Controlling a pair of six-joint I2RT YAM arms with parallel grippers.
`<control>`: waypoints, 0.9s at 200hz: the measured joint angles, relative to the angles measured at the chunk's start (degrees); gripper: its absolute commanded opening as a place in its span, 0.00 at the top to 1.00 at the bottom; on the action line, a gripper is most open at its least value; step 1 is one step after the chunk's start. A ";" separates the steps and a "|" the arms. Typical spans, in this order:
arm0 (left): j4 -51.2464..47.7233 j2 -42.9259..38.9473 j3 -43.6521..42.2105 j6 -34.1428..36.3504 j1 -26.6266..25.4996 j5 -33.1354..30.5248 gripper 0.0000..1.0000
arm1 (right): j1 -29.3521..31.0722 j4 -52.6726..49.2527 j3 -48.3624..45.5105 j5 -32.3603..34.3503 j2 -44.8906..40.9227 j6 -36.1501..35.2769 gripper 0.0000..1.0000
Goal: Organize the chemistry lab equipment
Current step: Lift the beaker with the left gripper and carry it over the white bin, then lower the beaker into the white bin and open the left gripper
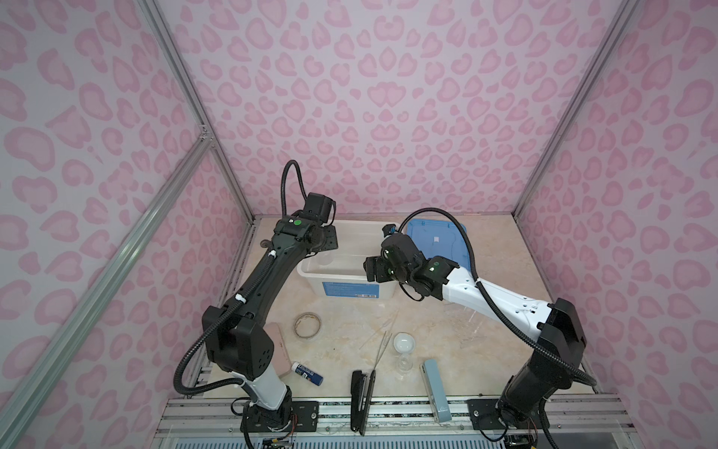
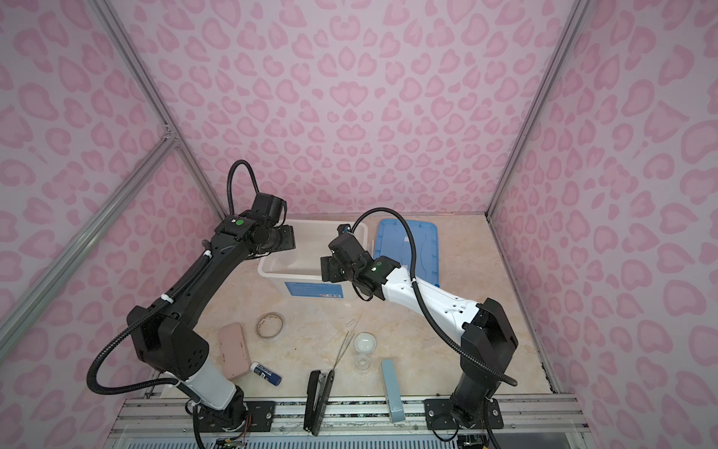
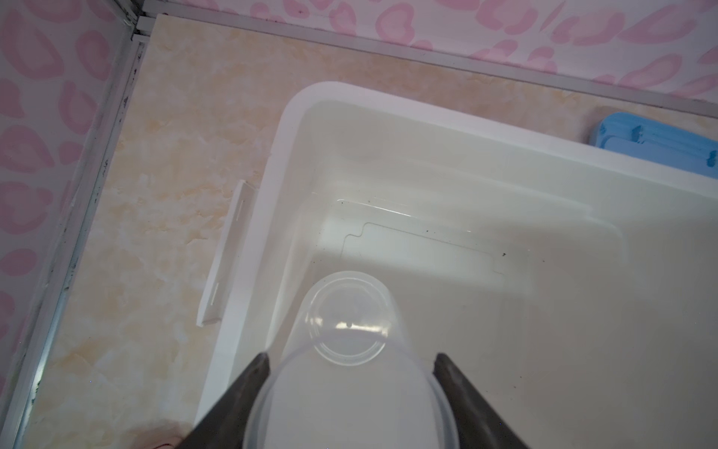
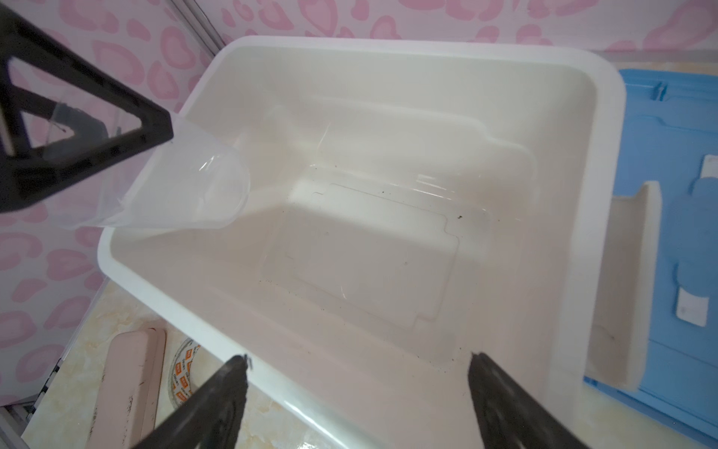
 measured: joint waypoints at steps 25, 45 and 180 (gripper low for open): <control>1.33 1.55 -1.90 0.68 0.00 0.39 0.34 | -0.94 -2.38 0.33 -0.63 1.31 0.20 0.12; 2.25 3.19 -2.21 0.90 0.02 1.07 0.34 | -1.29 -4.11 0.96 -0.61 1.84 0.17 0.13; 2.47 10.40 -0.39 0.24 -0.59 3.30 0.30 | 0.72 -7.02 6.03 -1.29 0.00 -4.83 0.12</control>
